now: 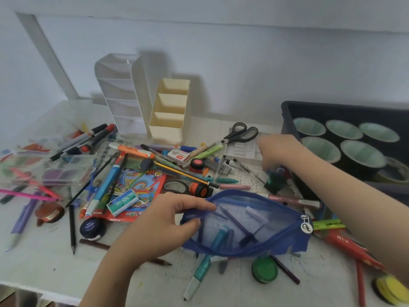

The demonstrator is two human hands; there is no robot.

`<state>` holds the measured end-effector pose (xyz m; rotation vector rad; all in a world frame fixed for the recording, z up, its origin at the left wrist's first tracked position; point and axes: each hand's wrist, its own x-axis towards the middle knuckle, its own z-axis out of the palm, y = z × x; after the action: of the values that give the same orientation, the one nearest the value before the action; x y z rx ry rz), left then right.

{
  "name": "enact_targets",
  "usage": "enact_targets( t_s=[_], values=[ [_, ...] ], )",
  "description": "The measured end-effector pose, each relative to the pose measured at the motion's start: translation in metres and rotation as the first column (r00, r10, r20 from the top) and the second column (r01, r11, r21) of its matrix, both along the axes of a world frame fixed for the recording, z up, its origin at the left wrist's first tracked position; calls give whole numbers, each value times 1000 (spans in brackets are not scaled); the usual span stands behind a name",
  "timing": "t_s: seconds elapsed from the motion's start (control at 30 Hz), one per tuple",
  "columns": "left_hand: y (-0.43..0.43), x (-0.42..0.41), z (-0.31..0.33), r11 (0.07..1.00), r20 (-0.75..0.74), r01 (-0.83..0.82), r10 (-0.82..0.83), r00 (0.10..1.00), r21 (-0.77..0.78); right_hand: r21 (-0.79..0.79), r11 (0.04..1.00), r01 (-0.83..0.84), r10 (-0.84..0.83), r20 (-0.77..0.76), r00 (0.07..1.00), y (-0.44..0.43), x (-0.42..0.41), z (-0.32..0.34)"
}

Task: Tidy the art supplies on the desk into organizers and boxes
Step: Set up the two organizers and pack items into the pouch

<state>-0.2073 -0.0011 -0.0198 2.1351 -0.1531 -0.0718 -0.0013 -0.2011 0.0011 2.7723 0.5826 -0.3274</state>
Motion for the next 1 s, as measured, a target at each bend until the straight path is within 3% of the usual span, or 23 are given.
enact_targets(
  t_s=[0.1, 0.23, 0.3, 0.37, 0.47, 0.6, 0.7, 0.8, 1.0],
  values=[
    [0, 0, 0, 1000, -5, 6, -6, 1000, -6, -103, 995, -5, 7, 22, 1000, 2, -1, -5],
    [0, 0, 0, 1000, -6, 3, -3, 1000, -8, -64, 998, -21, 20, -18, 1000, 1, 0, -10],
    [0, 0, 0, 1000, -15, -1, 1, 1000, -11, 45, 999, -22, 27, -108, 994, -2, 6, -6],
    [0, 0, 0, 1000, -20, 1, -1, 1000, -10, 260, 965, 37, 23, -222, 975, -6, 12, 3],
    [-1, 0, 1, 1000, -12, 10, -10, 1000, 6, 437, 899, 44, 80, -261, 962, -8, 15, 19],
    [-2, 0, 3, 1000, -13, 10, -10, 1000, 14, 371, 927, 46, 48, -240, 970, -6, 16, 17],
    [-3, -3, 8, 999, -11, 43, -43, 999, 15, 267, 964, -6, 45, -140, 989, -3, 11, 7],
    [-4, -7, 15, 998, 6, 63, -63, 998, -8, 291, 951, -103, 123, -51, 991, -1, 0, 4],
    [-4, -11, 22, 994, -38, 105, -105, 994, -8, 266, 948, -172, 223, -174, 959, -4, -24, 6]
  ],
)
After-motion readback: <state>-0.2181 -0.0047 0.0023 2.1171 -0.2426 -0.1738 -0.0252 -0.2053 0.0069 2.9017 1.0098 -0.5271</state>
